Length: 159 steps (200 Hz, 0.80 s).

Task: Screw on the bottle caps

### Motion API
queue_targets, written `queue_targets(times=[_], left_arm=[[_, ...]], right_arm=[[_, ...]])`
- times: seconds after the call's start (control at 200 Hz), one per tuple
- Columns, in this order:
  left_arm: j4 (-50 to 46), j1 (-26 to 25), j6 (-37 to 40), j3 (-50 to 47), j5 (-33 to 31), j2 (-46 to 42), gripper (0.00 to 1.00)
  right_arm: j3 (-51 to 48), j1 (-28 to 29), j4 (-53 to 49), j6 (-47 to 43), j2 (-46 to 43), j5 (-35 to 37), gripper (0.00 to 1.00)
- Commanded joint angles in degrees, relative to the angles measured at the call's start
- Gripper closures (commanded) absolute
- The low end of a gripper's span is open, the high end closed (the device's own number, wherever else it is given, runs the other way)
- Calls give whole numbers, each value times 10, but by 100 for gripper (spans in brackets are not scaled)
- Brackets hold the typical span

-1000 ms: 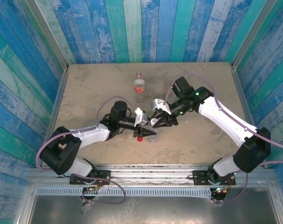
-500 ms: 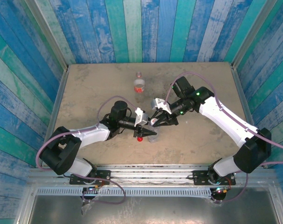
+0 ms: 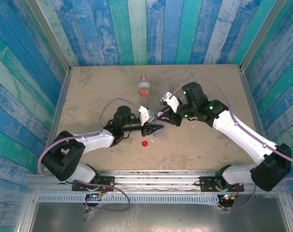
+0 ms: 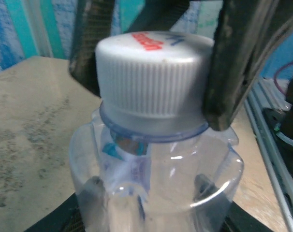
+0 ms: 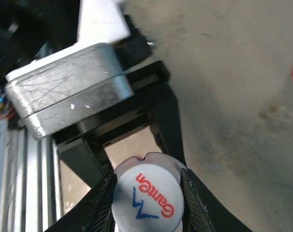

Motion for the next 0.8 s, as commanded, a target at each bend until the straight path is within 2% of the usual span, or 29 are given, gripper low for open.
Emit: queue_targets(times=[0.0, 0.17, 0.275, 0.421, 0.531, 0.596, 0.686, 0.791], left_arm=[[96, 8, -26, 22, -69, 18, 56], [92, 6, -23, 35, -58, 34, 55], [94, 5, -20, 32, -60, 30, 55], [76, 5, -10, 29, -51, 22, 52], [87, 5, -12, 12, -33, 13, 40], [88, 5, -18, 3, -28, 3, 26], [109, 6, -27, -23, -50, -17, 11], [105, 5, -26, -55, -89, -47, 0]], right_arm=[[-39, 27, 0, 174, -13, 163, 78], [-39, 93, 5, 238, -24, 282, 78], [-33, 100, -2, 257, -28, 315, 78], [-27, 100, 1, 228, -31, 308, 77], [-20, 100, 4, 202, -29, 314, 77], [-15, 98, 3, 183, -27, 332, 76], [-13, 83, 11, 166, -25, 346, 76], [-13, 42, 42, 144, -13, 335, 77]])
